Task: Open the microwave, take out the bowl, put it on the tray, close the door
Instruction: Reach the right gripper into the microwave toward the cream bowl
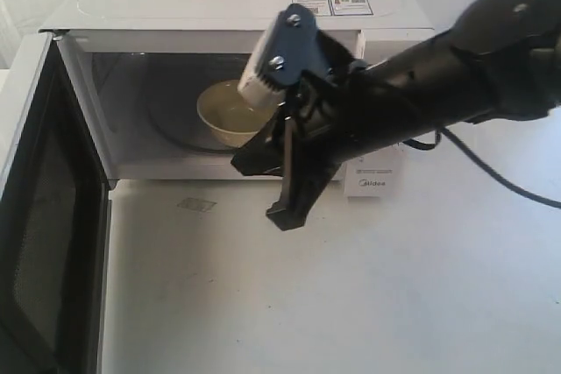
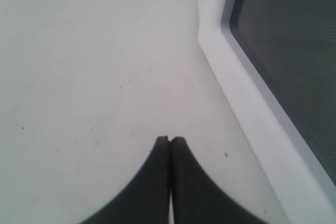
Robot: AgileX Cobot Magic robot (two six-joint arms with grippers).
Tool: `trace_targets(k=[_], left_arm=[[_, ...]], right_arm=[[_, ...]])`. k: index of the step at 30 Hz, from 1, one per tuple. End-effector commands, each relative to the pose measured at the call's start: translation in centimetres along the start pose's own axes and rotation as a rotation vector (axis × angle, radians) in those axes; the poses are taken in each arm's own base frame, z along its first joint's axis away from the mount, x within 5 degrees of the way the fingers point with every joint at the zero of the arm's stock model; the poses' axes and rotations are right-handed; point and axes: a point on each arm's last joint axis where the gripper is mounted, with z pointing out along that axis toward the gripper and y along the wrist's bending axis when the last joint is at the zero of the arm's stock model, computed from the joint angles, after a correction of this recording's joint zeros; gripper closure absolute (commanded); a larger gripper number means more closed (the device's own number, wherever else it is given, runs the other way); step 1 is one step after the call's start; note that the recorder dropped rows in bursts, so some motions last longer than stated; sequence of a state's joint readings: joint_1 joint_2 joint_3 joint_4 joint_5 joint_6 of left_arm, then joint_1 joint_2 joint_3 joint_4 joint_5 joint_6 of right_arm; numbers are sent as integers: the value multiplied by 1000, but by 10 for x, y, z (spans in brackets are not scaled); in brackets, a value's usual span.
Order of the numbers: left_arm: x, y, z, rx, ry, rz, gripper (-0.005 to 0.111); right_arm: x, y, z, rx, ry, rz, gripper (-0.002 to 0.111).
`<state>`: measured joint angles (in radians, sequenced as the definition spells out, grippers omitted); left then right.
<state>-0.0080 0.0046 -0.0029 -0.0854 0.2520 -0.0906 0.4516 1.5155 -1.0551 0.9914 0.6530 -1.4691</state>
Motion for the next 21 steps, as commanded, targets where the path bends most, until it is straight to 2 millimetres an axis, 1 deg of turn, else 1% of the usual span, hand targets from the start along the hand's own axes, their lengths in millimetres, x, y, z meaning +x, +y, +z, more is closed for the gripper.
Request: trace_targets(k=[1,6,9,12,15,17,18,19,21], left_arm=[[1,0,0,7,1,-4,107],[1,0,0,7,1,-4,107],[1,0,0,7,1,-4,107],[1,0,0,7,1,-4,107],[1,0,0,7,1,-4,107],[1,0,0,7,1,-4,107],[1,0,0,7,1,-4,107],[1,0,0,7,1,-4,107],[1,0,0,7,1,-4,107]], right_arm=[[-15,6,22,23,150,-92,108],[-19,3,55,79,445,-182,108],[-21,-1,74,150,549,-271,108],[-26,-1,95,179,565,-380,108],[-27,-2,117,205,555,-487,108],[-25,-3,132,226,545,-525,108],[-24,-5,136,242,543,-531,108],[-21,-9,144,280,543,-508,108],[-20,-15,145,356,554,-438,108]])
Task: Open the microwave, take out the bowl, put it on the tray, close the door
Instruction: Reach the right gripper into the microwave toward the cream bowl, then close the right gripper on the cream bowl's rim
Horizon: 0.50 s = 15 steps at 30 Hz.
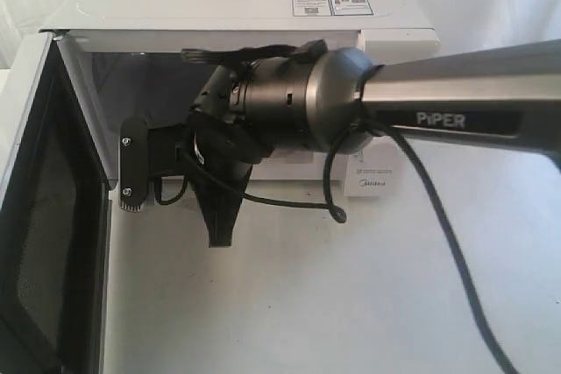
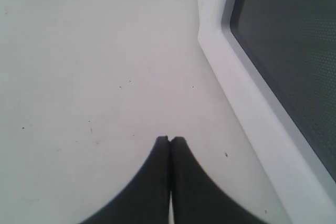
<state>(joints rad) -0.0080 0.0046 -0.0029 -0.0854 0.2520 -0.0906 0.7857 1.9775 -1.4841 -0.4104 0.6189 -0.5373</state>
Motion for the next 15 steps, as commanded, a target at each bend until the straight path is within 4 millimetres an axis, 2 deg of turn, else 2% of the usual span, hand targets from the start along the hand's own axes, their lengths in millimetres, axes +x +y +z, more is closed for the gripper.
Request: trace_targets(k=[1,4,6,8,9,15], left_arm=[[1,0,0,7,1,-4,107],[1,0,0,7,1,-4,107],[1,0,0,7,1,-4,107],[1,0,0,7,1,-4,107],[1,0,0,7,1,-4,107],[1,0,0,7,1,-4,107]], right_arm=[[1,-11,4,115,38,115,108],[-6,-15,-15,150,-5,121,100],[-15,-17,-31,174,-54,99,83],[-20,-18,-39,193,-96,69,51],[-20,-18,-37,194,-96,63,43],[-15,-12,-4,190,-45,23,45]])
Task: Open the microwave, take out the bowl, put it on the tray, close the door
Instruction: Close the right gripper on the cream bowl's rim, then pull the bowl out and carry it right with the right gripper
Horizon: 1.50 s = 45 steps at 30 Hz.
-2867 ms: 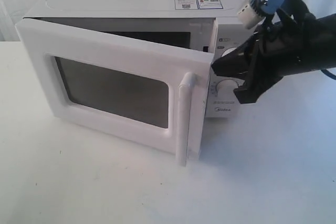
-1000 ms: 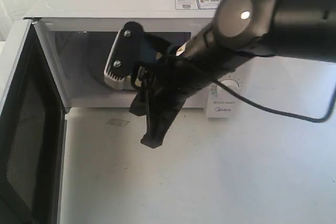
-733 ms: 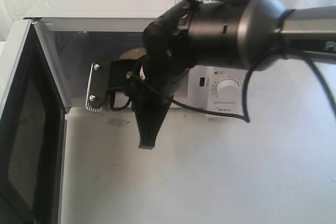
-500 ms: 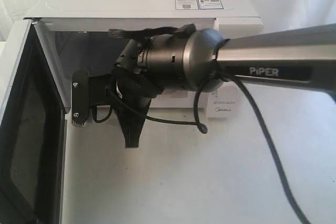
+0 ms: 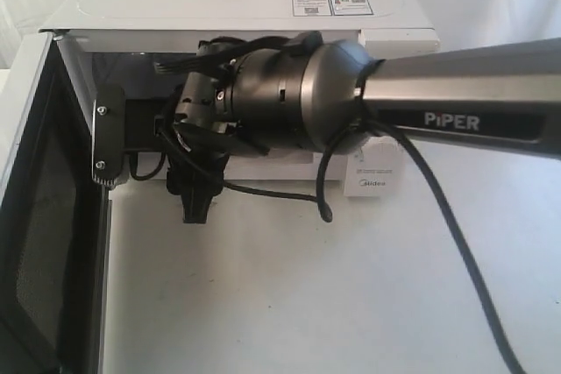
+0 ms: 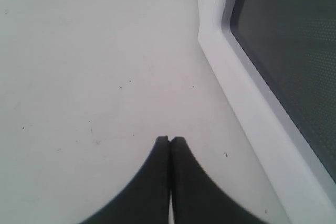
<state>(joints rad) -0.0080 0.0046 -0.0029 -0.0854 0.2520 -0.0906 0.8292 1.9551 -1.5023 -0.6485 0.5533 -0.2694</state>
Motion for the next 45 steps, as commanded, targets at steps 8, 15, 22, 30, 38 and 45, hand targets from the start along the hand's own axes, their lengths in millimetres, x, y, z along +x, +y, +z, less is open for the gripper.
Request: trace_targets(k=[8,15,22,30,38,45], left_arm=[[1,0,0,7,1,-4,107],[1,0,0,7,1,-4,107],[1,0,0,7,1,-4,107],[1,0,0,7,1,-4,107],[1,0,0,7,1,-4,107],[1,0,0,7,1,-4,107]], right_arm=[[30,-17,28,59,55,92,45],[40,-28,37,83,0,117,45],[49,-28,46,71,21,138,50],[54,-15,62,35,71,177,85],[24,-16,12,57,89,174,108],[5,20,-40,-167,155,378,108]])
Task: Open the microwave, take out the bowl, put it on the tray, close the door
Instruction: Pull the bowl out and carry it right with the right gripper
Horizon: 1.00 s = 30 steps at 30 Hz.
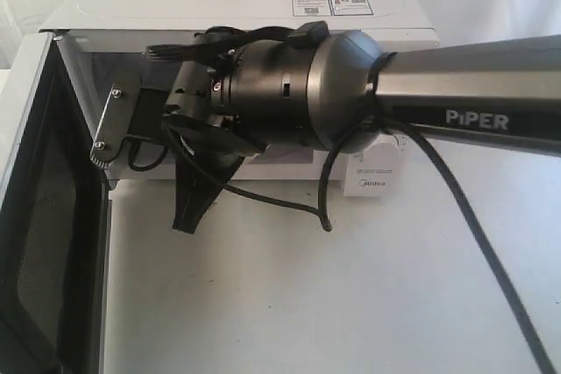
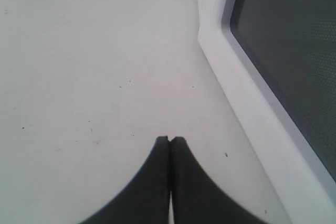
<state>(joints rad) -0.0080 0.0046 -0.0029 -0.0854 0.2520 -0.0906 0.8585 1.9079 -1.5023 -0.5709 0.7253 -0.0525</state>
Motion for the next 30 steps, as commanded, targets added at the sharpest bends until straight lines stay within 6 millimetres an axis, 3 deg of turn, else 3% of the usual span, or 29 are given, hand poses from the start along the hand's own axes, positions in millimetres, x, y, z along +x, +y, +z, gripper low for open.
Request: trace_targets(k=[1,9,14,19,25,30], left_arm=[[1,0,0,7,1,-4,107],[1,0,0,7,1,-4,107],[1,0,0,7,1,-4,107],[1,0,0,7,1,-4,107],[1,0,0,7,1,-4,107],[1,0,0,7,1,-4,107]], right_arm=[[11,18,-20,-133,69,112,108],[62,31,-53,-202,284,125,108],[99,32,-82,-164,267,277,108],[138,28,-98,-117,301,380,108],[179,31,-96,-63,410,516,108],[193,45,-86,-114,428,514,108]])
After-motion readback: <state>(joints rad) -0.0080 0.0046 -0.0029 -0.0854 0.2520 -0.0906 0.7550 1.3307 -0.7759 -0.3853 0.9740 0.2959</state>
